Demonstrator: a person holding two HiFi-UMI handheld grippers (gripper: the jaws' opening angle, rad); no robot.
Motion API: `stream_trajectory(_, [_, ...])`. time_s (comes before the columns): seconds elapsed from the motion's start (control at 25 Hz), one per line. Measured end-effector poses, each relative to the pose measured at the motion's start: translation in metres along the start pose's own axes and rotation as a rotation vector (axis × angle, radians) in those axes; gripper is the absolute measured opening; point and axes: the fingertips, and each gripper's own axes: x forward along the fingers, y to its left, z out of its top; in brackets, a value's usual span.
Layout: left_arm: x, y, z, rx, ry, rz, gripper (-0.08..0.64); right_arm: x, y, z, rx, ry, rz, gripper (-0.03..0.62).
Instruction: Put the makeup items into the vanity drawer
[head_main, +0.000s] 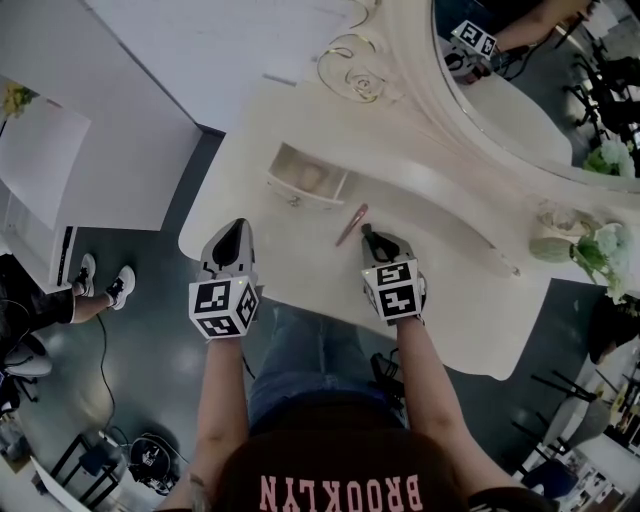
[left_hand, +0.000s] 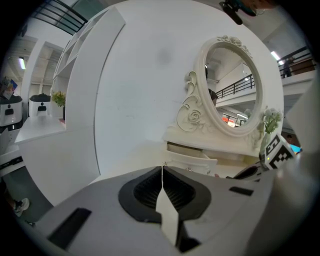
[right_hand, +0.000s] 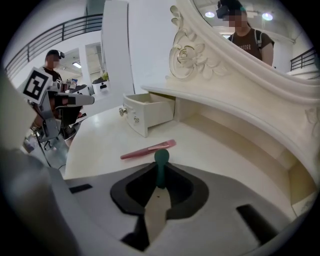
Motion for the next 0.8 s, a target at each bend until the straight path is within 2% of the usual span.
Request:
stream_trajectory(0.28, [-0.003, -0.001, 0.022, 0.004, -0.046, 0.009, 0.006, -0.015, -0.009, 0.02, -0.008, -0.049, -0.003, 0.032])
stream_trajectory(0.8, [-0.021, -0.001, 0.095, 0.033, -0.213, 0.019, 0.006, -0.054, -0.029, 0.088, -0.016, -0.217, -0.061, 0.035])
